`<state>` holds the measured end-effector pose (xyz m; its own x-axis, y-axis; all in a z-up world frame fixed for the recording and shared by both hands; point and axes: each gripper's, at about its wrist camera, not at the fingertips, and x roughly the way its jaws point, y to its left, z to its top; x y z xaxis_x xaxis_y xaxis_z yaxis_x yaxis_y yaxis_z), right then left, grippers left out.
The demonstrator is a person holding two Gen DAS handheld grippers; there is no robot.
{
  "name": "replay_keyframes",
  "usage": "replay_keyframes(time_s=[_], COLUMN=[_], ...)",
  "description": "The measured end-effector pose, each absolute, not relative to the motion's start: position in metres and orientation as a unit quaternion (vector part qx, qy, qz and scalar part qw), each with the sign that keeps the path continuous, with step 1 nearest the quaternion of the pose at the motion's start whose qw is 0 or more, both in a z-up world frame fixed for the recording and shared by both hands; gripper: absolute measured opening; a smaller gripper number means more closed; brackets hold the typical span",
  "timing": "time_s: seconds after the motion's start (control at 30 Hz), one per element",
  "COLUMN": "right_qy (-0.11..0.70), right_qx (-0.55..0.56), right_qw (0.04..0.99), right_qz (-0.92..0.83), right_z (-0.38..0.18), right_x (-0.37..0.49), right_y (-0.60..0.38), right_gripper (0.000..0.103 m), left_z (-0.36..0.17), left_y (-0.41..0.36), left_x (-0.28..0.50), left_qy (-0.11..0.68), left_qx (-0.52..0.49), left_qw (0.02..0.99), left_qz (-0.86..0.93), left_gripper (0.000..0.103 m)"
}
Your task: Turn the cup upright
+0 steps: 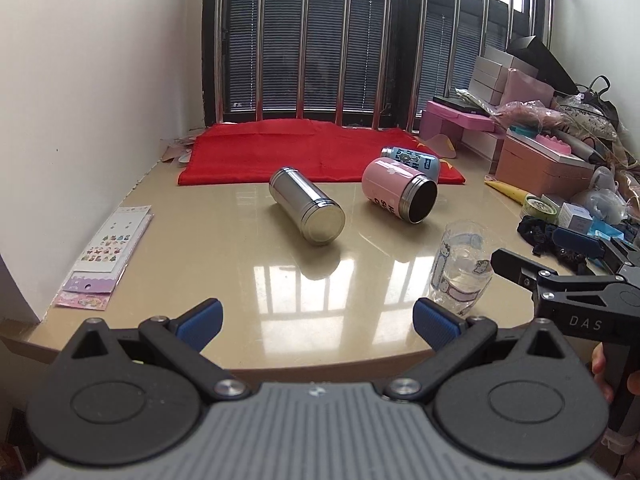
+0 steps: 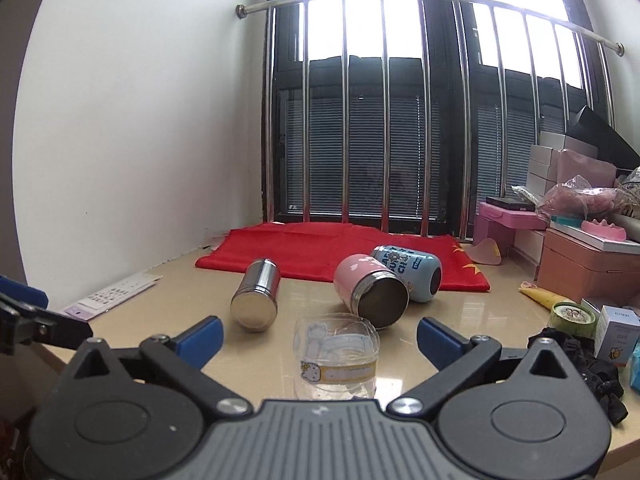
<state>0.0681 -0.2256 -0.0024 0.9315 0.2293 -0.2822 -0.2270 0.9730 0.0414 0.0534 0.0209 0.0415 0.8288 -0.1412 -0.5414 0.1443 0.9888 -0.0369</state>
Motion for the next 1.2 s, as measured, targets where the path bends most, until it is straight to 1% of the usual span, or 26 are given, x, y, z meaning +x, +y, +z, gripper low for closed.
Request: replay_keyframes(time_s=[0.1,0.2,0.37,0.5,1.2], right_qy=[0.163,0.153,0.136,0.133,0.135], right_qx=[0.025,0.025,0.037,0.043,0.040], right_qw=[0.979,0.983,0.987,0.986,0.985], right_qz=[0.119,0.095,0.077,0.085,0.098], right_z=[0.010,0.015,0.014,0.011,0.009], right_x=[0.031,-0.007,-0.044,-0.047,-0.052], right_y=[-0.232,-0.235,-0.246,-0.252,-0.246], right_gripper=[0.103,0.103,0.103,0.103,0.103], left_z=[0.042,0.036,0.029,0.030,0.026], left_y=[0.020,0.016,0.009,0.012,0.007], left_x=[0.027,-0.002,-0.027,-0.035,-0.044], left_qy=[0.257,0.232,0.220,0.197,0.190], left_qx=[-0.017,-0.027,-0.041,-0.052,-0.038], left_qw=[0.964,0.971,0.974,0.978,0.979], left_qz=[-0.065,-0.050,-0.043,-0.034,-0.056], left_gripper=[0.103,0.103,0.103,0.103,0.103])
